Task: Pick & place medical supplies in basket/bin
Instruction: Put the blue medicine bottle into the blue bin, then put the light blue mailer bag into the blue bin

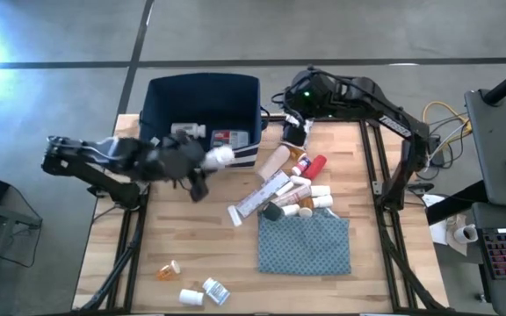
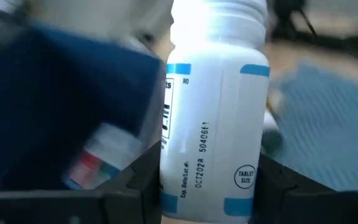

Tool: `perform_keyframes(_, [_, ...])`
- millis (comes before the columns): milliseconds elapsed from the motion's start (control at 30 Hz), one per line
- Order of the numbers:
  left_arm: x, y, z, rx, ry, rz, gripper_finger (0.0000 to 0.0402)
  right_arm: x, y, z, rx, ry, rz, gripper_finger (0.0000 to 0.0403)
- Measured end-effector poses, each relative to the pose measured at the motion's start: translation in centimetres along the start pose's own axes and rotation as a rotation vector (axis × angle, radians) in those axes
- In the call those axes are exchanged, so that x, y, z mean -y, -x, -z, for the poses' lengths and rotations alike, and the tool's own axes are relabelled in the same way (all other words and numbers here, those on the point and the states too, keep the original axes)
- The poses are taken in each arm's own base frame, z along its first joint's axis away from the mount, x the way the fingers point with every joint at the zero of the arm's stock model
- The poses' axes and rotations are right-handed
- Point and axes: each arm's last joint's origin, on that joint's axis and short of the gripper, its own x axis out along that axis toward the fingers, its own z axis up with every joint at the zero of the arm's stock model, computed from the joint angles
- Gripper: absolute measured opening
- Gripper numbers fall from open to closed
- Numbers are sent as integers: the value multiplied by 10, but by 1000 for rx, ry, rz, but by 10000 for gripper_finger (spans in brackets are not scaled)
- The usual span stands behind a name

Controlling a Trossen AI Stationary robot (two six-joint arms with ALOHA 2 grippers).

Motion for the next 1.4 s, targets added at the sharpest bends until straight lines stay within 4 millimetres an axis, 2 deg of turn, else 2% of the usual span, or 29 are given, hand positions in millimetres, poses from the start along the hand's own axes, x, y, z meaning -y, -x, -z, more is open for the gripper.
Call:
perform_keyframes(100, [-19, 10, -17, 79, 10, -172, 135, 3, 11, 5, -7, -30, 0, 329])
perform_keyframes(200, [-45, 7, -25, 57, 0, -292, 138, 5, 20, 10, -13, -77, 1, 329])
perform_keyframes(300, [-76, -8, -25, -10, 47, -391, 150, 9, 23, 14, -29, -156, 7, 329])
perform_keyframes(400, [-113, -30, -18, -118, 110, -395, 158, 12, 20, 19, -74, -247, 18, 329])
perform_keyframes(467, [-134, -46, -9, -178, 143, -388, 164, 13, 15, 23, -120, -295, 26, 329])
perform_keyframes(600, [-160, -69, 9, -227, 158, -426, 180, 14, -5, 32, -204, -382, 47, 329])
perform_keyframes(767, [-168, -82, 17, -241, 29, -435, 207, 12, -35, 49, -336, -455, 76, 329])
perform_keyframes(933, [-168, -83, 18, -259, -67, -420, 226, 18, -61, 68, -419, -576, 125, 329])
perform_keyframes(1033, [-166, -71, 7, -203, -20, -425, 227, 30, -75, 83, -459, -681, 152, 329])
perform_keyframes(1233, [-162, -34, -19, -30, 39, -371, 228, 56, -106, 119, -481, -939, 69, 329])
perform_keyframes(1400, [-162, -23, -26, 11, 44, -365, 228, 75, -143, 153, -446, -1153, 36, 329])
